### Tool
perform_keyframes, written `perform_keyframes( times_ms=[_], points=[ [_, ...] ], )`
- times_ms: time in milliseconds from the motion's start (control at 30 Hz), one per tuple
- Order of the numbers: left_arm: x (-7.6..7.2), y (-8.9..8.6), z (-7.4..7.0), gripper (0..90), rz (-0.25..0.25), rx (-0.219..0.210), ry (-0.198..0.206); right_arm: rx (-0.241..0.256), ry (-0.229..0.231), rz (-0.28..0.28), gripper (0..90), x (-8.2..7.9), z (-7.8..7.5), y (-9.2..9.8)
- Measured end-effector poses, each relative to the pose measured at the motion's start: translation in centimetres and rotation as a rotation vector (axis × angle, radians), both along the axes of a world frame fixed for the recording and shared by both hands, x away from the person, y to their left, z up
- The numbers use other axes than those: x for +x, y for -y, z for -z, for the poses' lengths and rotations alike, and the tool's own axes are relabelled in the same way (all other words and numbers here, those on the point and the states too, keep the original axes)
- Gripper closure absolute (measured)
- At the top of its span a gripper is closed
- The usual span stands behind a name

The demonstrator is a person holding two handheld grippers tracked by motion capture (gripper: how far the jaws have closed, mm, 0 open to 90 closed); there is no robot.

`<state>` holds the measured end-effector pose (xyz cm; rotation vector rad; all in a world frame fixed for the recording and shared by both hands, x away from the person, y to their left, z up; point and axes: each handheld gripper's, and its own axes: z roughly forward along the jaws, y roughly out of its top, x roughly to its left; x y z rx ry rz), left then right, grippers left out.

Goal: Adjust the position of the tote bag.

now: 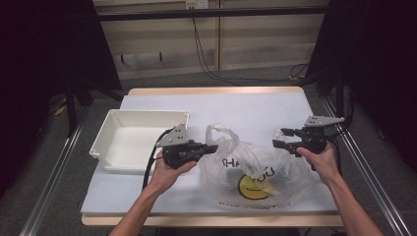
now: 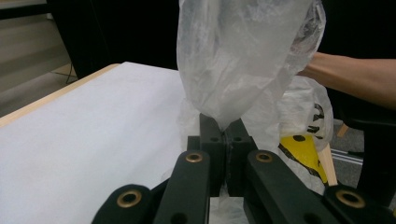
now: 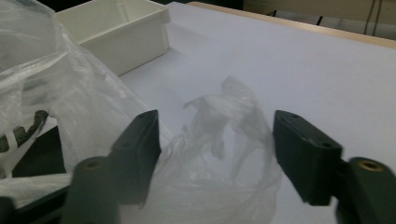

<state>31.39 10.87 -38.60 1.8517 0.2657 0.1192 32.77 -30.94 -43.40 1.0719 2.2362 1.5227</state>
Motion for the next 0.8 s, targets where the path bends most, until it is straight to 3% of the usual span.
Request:
perform_keyframes(
  times_ms=[167, 300, 467, 667, 800],
  points=[
    [-0.5, -0.6, -0.3, 89.6, -0.021, 0.014, 0.016, -0.014, -0.005, -0.062, 68.9, 0.1, -0.2, -1.3],
    [-0.7, -1.3, -0.5, 89.6, -0.021, 0.016, 0.018, -0.014, 0.003, -0.082, 86.8, -0.4, -0.5, -1.2],
    [-1.3, -1.9, -0.3, 89.6, -0.02, 0.043, 0.022, -0.012, 0.036, -0.09, 90.0, -2.0, -1.9, -0.3],
    [-2.5, -2.8, 0.2, 89.7, 0.001, 0.147, 0.047, -0.028, 0.088, -0.087, 90.0, -4.9, -3.8, 1.5],
    [-3.6, -3.1, 1.0, 89.8, 0.027, 0.211, 0.041, -0.045, 0.098, -0.105, 90.0, -6.7, -4.1, 2.3]
  ],
)
